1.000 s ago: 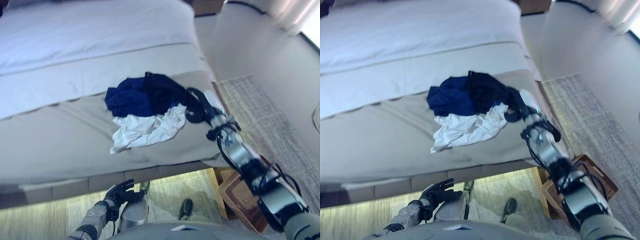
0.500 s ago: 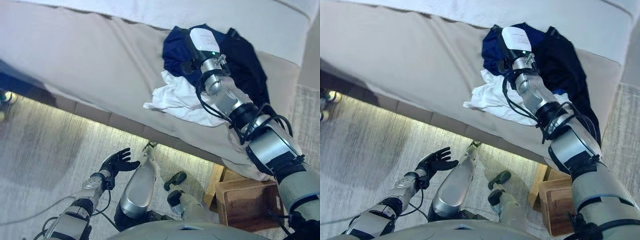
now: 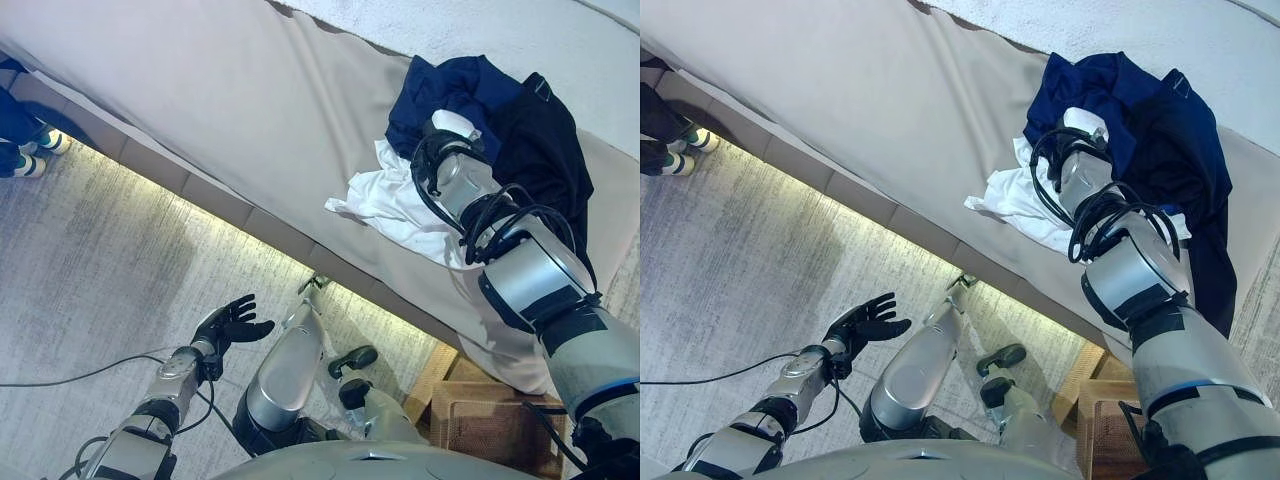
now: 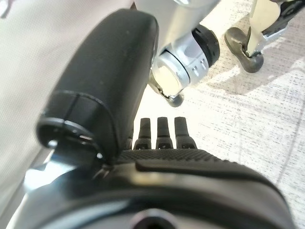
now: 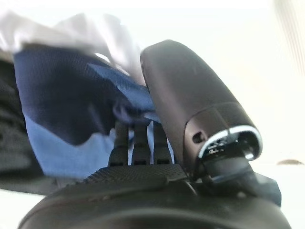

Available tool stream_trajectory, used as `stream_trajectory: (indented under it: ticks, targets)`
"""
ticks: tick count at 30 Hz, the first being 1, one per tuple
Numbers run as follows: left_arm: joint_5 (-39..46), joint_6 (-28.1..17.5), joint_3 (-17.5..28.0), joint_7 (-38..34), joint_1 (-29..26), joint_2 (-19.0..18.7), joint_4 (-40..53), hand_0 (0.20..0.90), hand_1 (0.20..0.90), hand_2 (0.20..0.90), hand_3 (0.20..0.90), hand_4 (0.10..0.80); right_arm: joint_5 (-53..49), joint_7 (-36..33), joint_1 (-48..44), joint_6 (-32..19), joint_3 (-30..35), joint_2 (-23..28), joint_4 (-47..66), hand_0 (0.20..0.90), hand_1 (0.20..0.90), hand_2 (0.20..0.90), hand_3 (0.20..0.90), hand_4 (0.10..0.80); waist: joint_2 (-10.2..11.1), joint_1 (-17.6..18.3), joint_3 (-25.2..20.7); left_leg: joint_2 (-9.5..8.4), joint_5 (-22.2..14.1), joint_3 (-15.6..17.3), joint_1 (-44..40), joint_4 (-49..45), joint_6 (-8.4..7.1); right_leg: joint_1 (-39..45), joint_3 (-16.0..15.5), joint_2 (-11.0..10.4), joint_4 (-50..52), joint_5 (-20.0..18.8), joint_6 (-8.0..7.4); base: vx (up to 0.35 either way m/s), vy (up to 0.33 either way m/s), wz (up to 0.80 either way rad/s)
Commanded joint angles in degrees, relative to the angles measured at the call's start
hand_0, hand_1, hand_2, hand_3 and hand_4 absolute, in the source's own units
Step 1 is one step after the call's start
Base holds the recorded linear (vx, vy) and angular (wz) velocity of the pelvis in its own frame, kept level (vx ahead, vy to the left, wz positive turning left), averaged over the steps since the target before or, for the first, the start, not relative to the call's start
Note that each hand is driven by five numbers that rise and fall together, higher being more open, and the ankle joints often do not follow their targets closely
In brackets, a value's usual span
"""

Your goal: Pick up the clothes from the bed and place them into the basket

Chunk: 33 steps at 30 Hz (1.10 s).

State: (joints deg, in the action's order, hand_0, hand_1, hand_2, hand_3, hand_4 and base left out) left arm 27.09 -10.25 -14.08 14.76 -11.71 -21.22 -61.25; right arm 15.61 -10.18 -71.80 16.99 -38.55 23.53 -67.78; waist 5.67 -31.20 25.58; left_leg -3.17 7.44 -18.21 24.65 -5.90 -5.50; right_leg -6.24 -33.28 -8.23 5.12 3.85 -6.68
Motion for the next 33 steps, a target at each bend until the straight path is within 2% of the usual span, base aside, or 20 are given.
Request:
stream_trajectory:
  ticks: [1, 4, 8, 12, 15, 17, 19, 20, 21, 22, 24, 27, 28, 30, 33]
  targets:
    - [0.87, -1.84, -1.82, -0.33, 6.28, -2.39, 1.27, 0.9, 0.9, 0.9, 0.9, 0.8, -2.69, -17.1, -9.14, -4.27, -0.55, 3.32, 10.3, 0.3, 0.3, 0.3, 0.2, 0.1, 0.88, 0.19, 0.47, 1.23, -7.48, 5.82, -6.43, 2.47, 5.47, 0.01, 1.61, -0.89, 7.86, 2.13, 2.58, 0.015, -0.038, -0.09]
    - [-0.04, -2.16, -0.43, -1.0, 8.18, -1.78, 1.51, 0.9, 0.9, 0.9, 0.9, 0.8, -4.73, -27.66, -7.7, -7.9, 4.93, 6.18, 24.82, 0.3, 0.3, 0.3, 0.2, 0.1, 1.64, 2.19, -0.81, 1.75, -8.08, 6.29, -9.09, 3.71, 5.43, 1.25, 3.54, -0.28, 7.4, 2.24, 2.51, 0.043, -0.036, -0.17]
    - [-2.36, -2.23, 1.42, -0.86, 10.19, -0.98, 0.65, 0.9, 0.9, 0.9, 0.9, 0.8, -4.12, -32.08, -3.64, -12.11, 13.01, 9.42, 38.3, 0.3, 0.3, 0.3, 0.2, 0.1, 1.89, 4.49, -3.23, 2.04, -8.62, 6.98, -12.2, 4.9, 5.58, 2.86, 5.72, 0.29, 6.3, 3.0, 2.66, 0.061, -0.002, -0.17]
    - [-5.91, -1.28, 2.66, -0.71, 12.41, 0.21, -0.55, 0.9, 0.9, 0.9, 0.9, 0.8, -3.88, -32.0, 2.79, -11.84, 19.52, 13.45, 52.66, 0.3, 0.3, 0.3, 0.2, 0.1, 1.59, 7.32, -7.86, 1.92, -9.09, 8.11, -16.75, 6.52, 5.68, 6.26, 7.75, 1.23, 3.63, 3.78, 2.82, 0.13, 0.02, -0.24]
    - [-8.1, -0.38, 2.71, -0.99, 13.41, 0.95, -1.17, 0.9, 0.9, 0.9, 0.9, 0.8, -3.72, -31.07, 6.23, -10.54, 21.5, 15.4, 56.88, 0.3, 0.3, 0.3, 0.2, 0.1, 1.38, 8.77, -10.94, 1.76, -9.01, 8.58, -19.46, 7.88, 5.61, 8.62, 8.46, 1.92, 1.93, 3.85, 2.68, 0.096, 0.001, -0.16]
    - [-9.36, 0.39, 2.6, -1.04, 13.83, 1.31, -1.49, 0.9, 0.9, 0.9, 0.9, 0.8, -4.16, -29.92, 7.86, -9.99, 22.1, 16.48, 57.76, 0.3, 0.3, 0.3, 0.2, 0.1, 1.04, 9.42, -12.59, 1.42, -7.71, 8.99, -20.21, 8.23, 5.77, 9.66, 8.06, 2.16, 0.74, 2.72, 2.73, 0.039, 0.018, -0.11]
    - [-10.73, 1.1, 2.64, -0.89, 13.99, 1.67, -1.92, 0.9, 0.9, 0.9, 0.9, 0.8, -4.9, -25.08, 9.54, -8.09, 22.21, 17.09, 57.65, 0.3, 0.3, 0.3, 0.2, 0.1, 1.06, 9.93, -14.08, 1.4, -7.63, 9.53, -21.13, 8.5, 5.39, 10.92, 8.02, 2.38, -0.14, 2.77, 2.67, 0.101, -0.027, -0.2]
    - [-11.18, 1.69, 2.75, -0.77, 14.07, 1.92, -2.03, 0.9, 0.9, 0.9, 0.9, 0.8, -6.83, -21.56, 10.52, -7.66, 21.64, 17.4, 56.9, 0.326, 0.326, 0.326, 0.23, 0.13, 1.06, 10.23, -14.85, 1.34, -7.71, 9.83, -21.63, 8.4, 5.19, 11.49, 7.99, 2.38, -0.56, 2.71, 2.73, 0.116, 0.005, -0.11]
    - [-11.72, 2.45, 3.05, -0.48, 14.19, 2.07, -1.91, 0.9, 0.9, 0.9, 0.9, 0.8, -9.15, -15.03, 12.14, -6.62, 20.81, 17.56, 56.25, 0.794, 0.794, 0.794, 0.776, 0.676, 1.12, 10.49, -15.66, 1.27, -7.79, 10.17, -21.97, 8.14, 4.96, 12.05, 7.83, 2.39, -0.82, 2.74, 2.89, 0.133, 0.02, -0.08]
    - [-11.99, 3.09, 3.26, -0.22, 14.2, 1.93, -1.7, 0.9, 0.9, 0.9, 0.9, 0.8, -10.56, -8.99, 13.69, -5.06, 19.6, 17.6, 55.29, 0.9, 0.9, 0.9, 0.9, 0.8, 1.24, 10.65, -16.03, 1.23, -7.83, 10.35, -22.14, 7.8, 4.79, 12.41, 7.74, 2.4, -0.89, 2.8, 3.11, 0.111, 0.017, -0.11]
    - [-11.48, 4.02, 3.03, 0.0, 14.06, 1.43, -1.07, 0.9, 0.9, 0.9, 0.9, 0.8, -11.71, 1.54, 16.3, -4.98, 16.25, 17.46, 53.32, 0.9, 0.9, 0.9, 0.9, 0.8, 1.62, 10.81, -15.87, 1.34, -7.88, 10.48, -21.98, 6.64, 4.62, 12.75, 7.71, 2.46, -0.4, 3.12, 3.78, 0.059, -0.004, -0.12]
    - [-11.21, 5.21, 1.9, -0.36, 13.2, 0.87, 0.0, 0.9, 0.9, 0.9, 0.9, 0.8, -9.6, 8.92, 17.49, -5.92, 12.39, 16.06, 47.86, 0.9, 0.9, 0.9, 0.9, 0.8, 2.07, 9.98, -14.31, 1.58, -7.93, 9.54, -21.46, 4.9, 4.52, 13.14, 7.02, 2.53, 1.17, 3.78, 4.68, 0.045, -0.04, -0.03]
    - [-11.19, 5.23, 1.58, -0.47, 12.99, 0.86, 0.06, 0.9, 0.9, 0.9, 0.9, 0.8, -7.91, 10.66, 17.25, -5.42, 11.09, 15.25, 45.45, 0.9, 0.9, 0.9, 0.9, 0.8, 2.31, 9.38, -13.75, 1.84, -8.98, 9.07, -22.08, 5.04, 4.1, 13.62, 7.51, 2.75, 1.71, 5.08, 4.68, 0.046, -0.065, 0.08]
    - [-10.44, 5.39, 0.74, -0.6, 12.33, 0.46, 0.63, 0.9, 0.9, 0.9, 0.9, 0.8, -5.41, 12.38, 15.78, -5.22, 8.76, 13.78, 40.67, 0.9, 0.9, 0.9, 0.9, 0.8, 2.12, 8.05, -12.09, 1.8, -8.76, 8.18, -21.39, 4.68, 3.97, 13.84, 6.64, 2.6, 2.26, 5.39, 4.84, -0.023, -0.034, 0.14]
    - [-9.09, 5.04, -0.04, -0.11, 9.82, -1.09, 0.6, 0.9, 0.9, 0.9, 0.9, 0.8, -3.56, 9.07, 11.79, -4.14, 5.36, 11.11, 33.05, 0.9, 0.9, 0.9, 0.9, 0.8, 1.69, 5.41, -8.66, 1.58, -7.98, 6.53, -18.02, 3.81, 3.88, 12.52, 4.92, 2.11, 3.4, 5.57, 4.96, -0.191, -0.013, 0.28]
